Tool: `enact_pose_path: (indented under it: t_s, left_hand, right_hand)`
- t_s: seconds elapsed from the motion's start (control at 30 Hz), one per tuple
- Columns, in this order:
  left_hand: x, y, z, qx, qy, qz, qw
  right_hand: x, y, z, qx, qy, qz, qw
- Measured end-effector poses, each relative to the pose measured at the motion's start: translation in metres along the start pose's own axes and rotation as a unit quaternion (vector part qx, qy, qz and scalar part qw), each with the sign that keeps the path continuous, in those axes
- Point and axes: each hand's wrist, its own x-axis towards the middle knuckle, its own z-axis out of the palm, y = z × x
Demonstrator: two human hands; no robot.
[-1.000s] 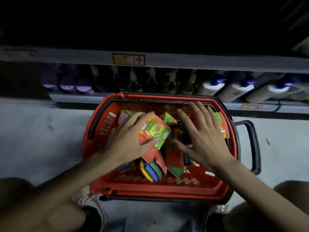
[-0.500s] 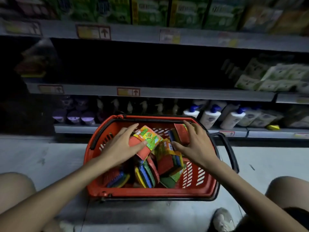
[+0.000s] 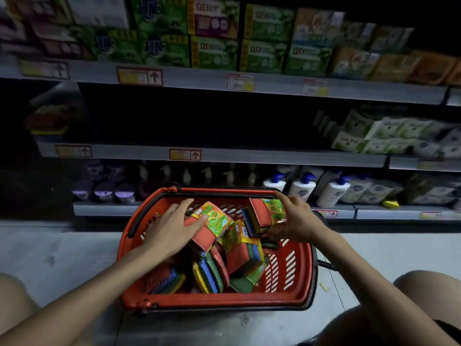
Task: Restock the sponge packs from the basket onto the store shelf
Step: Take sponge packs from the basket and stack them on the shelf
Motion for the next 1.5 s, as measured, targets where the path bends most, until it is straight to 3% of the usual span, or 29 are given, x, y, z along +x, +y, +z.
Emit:
enact_pose_path:
  t_s: [0.13,0.33,0.5,0.6,0.9,1.2,1.4,1.5]
  left_hand:
    - [0.022,0.002,0.003,-0.029,-0.010,-0.053,0.998]
    - [0.038,-0.001,0.007,-0.077,-0.079,-0.085,0.990]
    - [0.038,-0.001,0.009,-0.116,-0.119,-0.101,0.981]
    - [0.038,0.001,0.005,-0.159,-0.157,-0.115,0.968]
    - [0.033,-0.002,-0.016,-0.280,-0.138,-0.109,0.944]
    - [0.029,0.008,-0.046,-0.389,-0.025,-0.076,0.918]
    - [0.032,0.009,-0.048,-0.471,0.036,-0.064,0.879]
    - [0.032,0.011,-0.053,-0.514,0.078,-0.067,0.852]
  right_hand:
    - [0.001,-0.021,0.005,0.077,0.026,0.115,0.990]
    - [0.000,-0.026,0.018,0.203,0.020,0.174,0.963]
    - [0.016,-0.030,0.041,0.384,0.046,0.239,0.891]
    - [0.019,-0.036,0.048,0.470,0.059,0.235,0.849]
    - [0.025,-0.042,0.043,0.604,0.064,0.291,0.739]
    - [0.019,-0.054,0.041,0.540,0.135,0.173,0.813]
    - [0.021,-0.063,0.024,0.573,0.133,0.042,0.808]
    - [0.021,-0.077,0.014,0.522,0.135,-0.039,0.842]
